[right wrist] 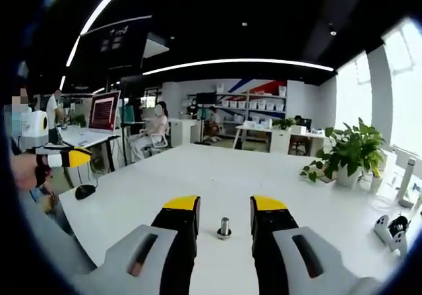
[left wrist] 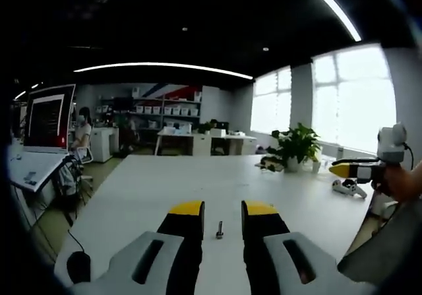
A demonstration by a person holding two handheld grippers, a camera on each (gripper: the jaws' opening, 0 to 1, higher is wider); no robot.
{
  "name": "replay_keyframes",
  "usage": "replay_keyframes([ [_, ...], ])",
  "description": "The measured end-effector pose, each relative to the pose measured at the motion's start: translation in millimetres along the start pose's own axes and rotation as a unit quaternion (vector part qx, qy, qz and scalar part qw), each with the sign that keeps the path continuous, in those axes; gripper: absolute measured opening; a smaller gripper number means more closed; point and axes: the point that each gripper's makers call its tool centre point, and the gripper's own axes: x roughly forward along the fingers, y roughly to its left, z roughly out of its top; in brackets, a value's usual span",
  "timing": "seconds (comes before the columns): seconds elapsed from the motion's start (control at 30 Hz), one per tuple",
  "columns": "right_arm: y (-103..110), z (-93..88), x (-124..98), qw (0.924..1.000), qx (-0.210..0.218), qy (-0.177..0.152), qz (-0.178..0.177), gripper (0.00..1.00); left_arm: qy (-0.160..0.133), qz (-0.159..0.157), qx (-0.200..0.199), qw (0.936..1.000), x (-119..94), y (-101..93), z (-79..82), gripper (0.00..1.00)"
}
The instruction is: Place the washer onto the threaded stud by aligning its center hole with the stud, sliding it down to the base, and recovering from edge contact or off-axis alignment until the washer reaches the visible bottom stop.
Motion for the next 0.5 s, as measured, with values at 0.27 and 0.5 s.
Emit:
replay_keyframes([
  [0.27,9.0,-1.9,1.1,0.9999,0.005,-0.001,0.012,0.33,-0.005,0.018,0.001,0.9998,-3.3,8.0,2.1,0.20],
  [0.5,9.0,-2.0,2.4,0.9999,0.006,-0.001,0.012,0.33,-0.005,0.010,0.005,0.9999,-1.0,4.2,2.2,0.20],
])
